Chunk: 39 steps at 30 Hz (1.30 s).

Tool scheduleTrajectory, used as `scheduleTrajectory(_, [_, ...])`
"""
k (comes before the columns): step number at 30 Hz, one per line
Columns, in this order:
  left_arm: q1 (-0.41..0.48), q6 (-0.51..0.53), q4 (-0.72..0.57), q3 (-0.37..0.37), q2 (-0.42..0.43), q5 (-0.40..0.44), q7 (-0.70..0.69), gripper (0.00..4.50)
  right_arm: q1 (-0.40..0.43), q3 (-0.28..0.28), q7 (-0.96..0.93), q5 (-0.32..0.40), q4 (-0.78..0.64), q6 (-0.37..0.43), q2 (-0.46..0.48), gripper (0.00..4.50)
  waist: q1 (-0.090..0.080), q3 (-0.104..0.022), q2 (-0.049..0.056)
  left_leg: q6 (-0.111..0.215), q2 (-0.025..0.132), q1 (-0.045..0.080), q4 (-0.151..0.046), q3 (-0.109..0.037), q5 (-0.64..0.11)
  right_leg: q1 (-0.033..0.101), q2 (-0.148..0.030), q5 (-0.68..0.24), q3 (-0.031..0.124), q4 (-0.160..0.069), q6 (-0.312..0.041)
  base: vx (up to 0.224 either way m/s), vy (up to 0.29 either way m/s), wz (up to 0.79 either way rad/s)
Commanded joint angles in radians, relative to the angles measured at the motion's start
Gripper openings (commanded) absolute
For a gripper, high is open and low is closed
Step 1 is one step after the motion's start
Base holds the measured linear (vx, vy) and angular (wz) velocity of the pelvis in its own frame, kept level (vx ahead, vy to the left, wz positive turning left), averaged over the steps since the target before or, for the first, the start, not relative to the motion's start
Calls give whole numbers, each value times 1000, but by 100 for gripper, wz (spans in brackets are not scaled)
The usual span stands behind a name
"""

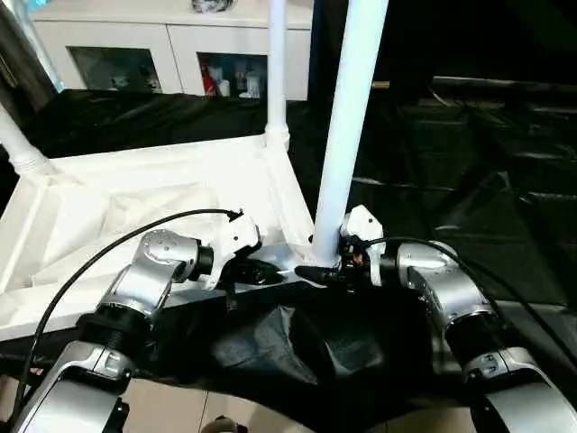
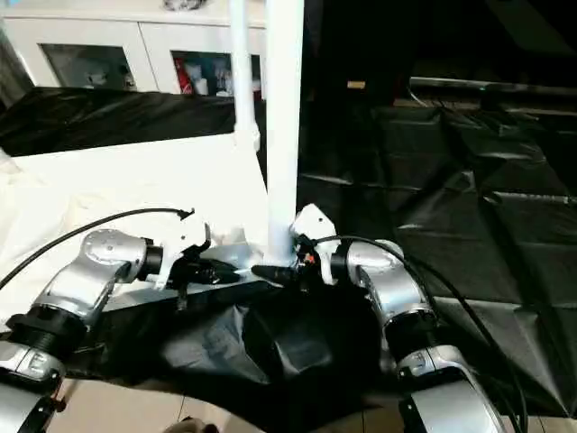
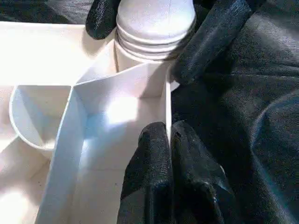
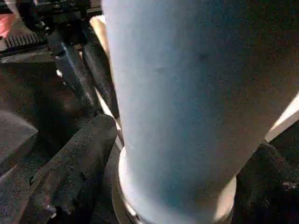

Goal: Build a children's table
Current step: Rotate leg to tighten

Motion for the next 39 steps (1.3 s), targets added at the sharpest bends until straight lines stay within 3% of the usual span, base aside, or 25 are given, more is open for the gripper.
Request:
scheduleTrajectory(1, [1, -3, -47, -33, -12, -35, -52, 0, 14, 39, 49, 22, -45, 22, 14, 333, 2, -66, -9, 55, 26, 20, -67, -9, -200, 46, -49, -114, 38, -60, -255, 0, 0, 0])
scheduleTrajectory(4, [7, 0, -56, -35, -9, -34, -53, 0, 29, 41, 55, 32, -61, 33, 17, 300, 4, -68, -10, 60, 28, 20, -66, -9, -193, 46, -49, -94, 38, -58, -259, 0, 0, 0])
scheduleTrajectory(9, [2, 13, -46, -23, -30, -27, -6, 0, 36, 19, 2, 36, -48, 40, 49, 275, 5, -66, -8, 43, 28, 22, -69, -10, -217, 44, -50, -142, 39, -63, -249, 0, 0, 0])
scheduleTrajectory(13, [-19, 43, -17, 0, -76, -20, 96, 0, 27, -20, -155, 22, -6, 63, 105, 273, -3, -63, -9, 22, 25, 23, -73, -11, -236, 41, -51, -182, 41, -68, -238, 0, 0, 0])
scheduleTrajectory(15, [-55, 62, 25, 8, -131, 5, 208, 0, 12, -61, -359, 10, 50, 60, 180, 272, -6, -62, -9, 7, 24, 25, -75, -14, -244, 41, -54, -217, 42, -73, -226, 0, 0, 0])
scheduleTrajectory(18, [-77, 75, 51, 10, -160, 18, 264, 0, 2, -77, -457, 0, 84, 40, 218, 272, -9, -62, -12, -4, 22, 26, -76, -15, -257, 41, -54, -247, 42, -78, -206, 0, 0, 0])
scheduleTrajectory(19, [-94, 88, 67, 17, -181, 22, 307, 0, -11, -92, -527, -5, 112, 43, 240, 272, -9, -62, -5, -4, 22, 26, -75, -15, -260, 39, -55, -246, 43, -78, -204, 0, 0, 0])
scheduleTrajectory(22, [-133, 115, 107, 33, -235, 29, 403, 0, -53, -133, -684, -9, 185, 43, 290, 272, -13, -61, -3, -14, 20, 28, -77, -14, -268, 36, -51, -246, 43, -80, -201, 0, 0, 0])
scheduleTrajectory(23, [-141, 119, 115, 37, -249, 30, 425, 0, -61, -147, -698, 2, 199, 37, 302, 328, -13, -62, -4, -17, 20, 29, -77, -15, -270, 37, -51, -245, 42, -80, -202, 0, 0, 0])
scheduleTrajectory(24, [-144, 119, 118, 37, -259, 31, 428, 0, -68, -157, -700, 12, 207, 33, 312, 342, -11, -64, 0, -16, 20, 31, -75, -14, -269, 36, -50, -229, 42, -80, -205, 0, 0, 0])
scheduleTrajectory(27, [-145, 110, 119, 31, -263, 38, 416, 0, -73, -169, -684, 18, 205, 31, 324, 359, -8, -68, -2, 9, 20, 22, -74, -15, -233, 44, -49, -144, 40, -72, -210, 0, 0, 0])
scheduleTrajectory(32, [-125, 85, 98, 9, -231, 36, 344, 0, -50, -110, -562, -4, 152, 21, 284, 395, -8, -67, -1, 25, 18, 22, -73, -13, -236, 47, -48, -126, 38, -72, -222, 0, 0, 0])
scheduleTrajectory(35, [-113, 68, 91, 1, -199, 33, 288, 0, -31, -60, -396, -13, 116, 7, 220, 395, -6, -66, 0, 28, 20, 21, -73, -15, -252, 50, -49, -144, 37, -74, -220, 0, 0, 0])
scheduleTrajectory(39, [-93, 51, 65, -8, -160, 23, 212, 0, -9, -19, -231, -12, 63, 11, 148, 395, -4, -67, -1, 43, 23, 19, -70, -13, -228, 50, -48, -98, 36, -67, -241, 0, 0, 0])
